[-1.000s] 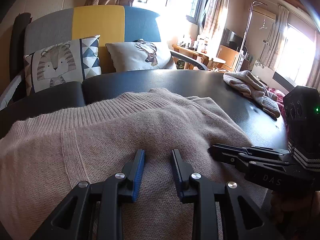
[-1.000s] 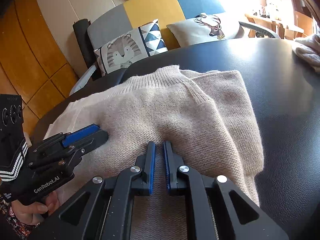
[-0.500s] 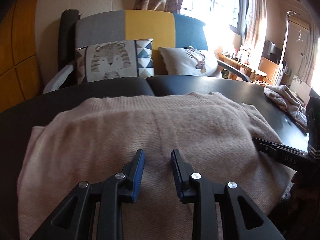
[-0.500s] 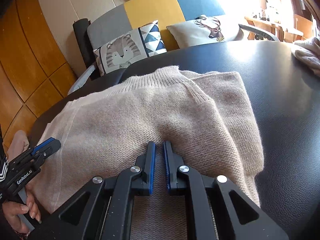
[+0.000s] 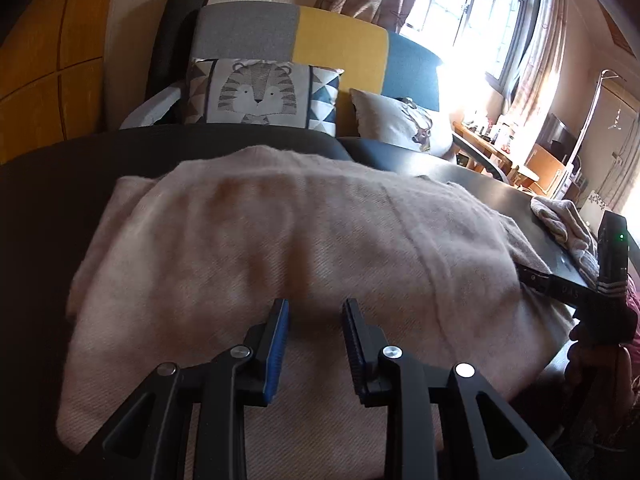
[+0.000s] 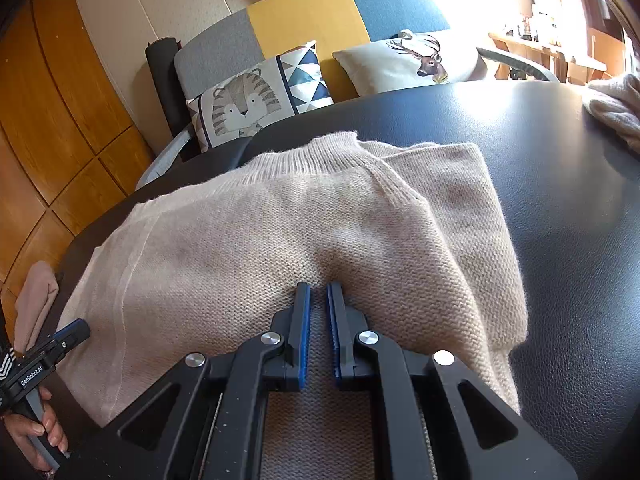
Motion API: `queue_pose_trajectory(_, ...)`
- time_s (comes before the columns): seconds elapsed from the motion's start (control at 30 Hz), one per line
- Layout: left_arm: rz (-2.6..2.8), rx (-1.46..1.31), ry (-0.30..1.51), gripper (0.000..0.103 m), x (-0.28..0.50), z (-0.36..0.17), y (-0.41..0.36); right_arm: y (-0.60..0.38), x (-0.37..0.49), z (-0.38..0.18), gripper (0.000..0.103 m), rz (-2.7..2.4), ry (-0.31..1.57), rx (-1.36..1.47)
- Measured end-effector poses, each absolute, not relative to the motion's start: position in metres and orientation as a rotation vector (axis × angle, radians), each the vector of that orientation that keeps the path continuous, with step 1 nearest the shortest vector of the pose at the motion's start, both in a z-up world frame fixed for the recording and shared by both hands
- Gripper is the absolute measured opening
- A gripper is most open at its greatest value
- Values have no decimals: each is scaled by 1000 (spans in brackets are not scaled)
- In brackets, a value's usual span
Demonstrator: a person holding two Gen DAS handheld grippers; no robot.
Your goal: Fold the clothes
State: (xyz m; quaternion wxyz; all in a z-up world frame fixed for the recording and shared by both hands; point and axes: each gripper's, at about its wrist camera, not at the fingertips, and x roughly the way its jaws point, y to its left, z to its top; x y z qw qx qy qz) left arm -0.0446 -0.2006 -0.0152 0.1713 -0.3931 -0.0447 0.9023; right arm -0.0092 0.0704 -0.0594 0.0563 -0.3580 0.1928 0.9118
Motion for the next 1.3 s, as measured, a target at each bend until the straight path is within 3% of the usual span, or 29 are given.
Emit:
queue_pose_trajectory(0.37, 2671, -995, -169, 27, 14, -36, -274, 46, -16, -40, 10, 2695, 400, -1113)
queue_pose_trajectory(0.47, 2660, -967, -215, 27, 20, -37, -279, 16, -8, -10, 14, 2872, 514, -1033)
queue_pose_trajectory(0.53, 2660, -969, -221, 27, 20, -38, -279, -23, -11, -8, 20, 2984, 518, -1116)
queue_pose_trajectory(0.67, 2674, -967, -204, 27, 19, -35, -275, -104, -22, -30, 20, 3118, 327, -1368)
queue_pose_trajectory(0.83, 2663, -972, -241, 27, 19, -36, -280, -131, -28, -60, 20, 3093, 236, -1490)
queue_pose_trajectory(1.1, 2652, -975, -302, 27, 5, -13, -271, -104, -36, -32, 20, 3105, 396, -1375)
queue_pose_trajectory(1.3, 2686, -1017, -274, 28, -58, -11, -253, -105, -91, -16, 20, 3092, 334, -1412)
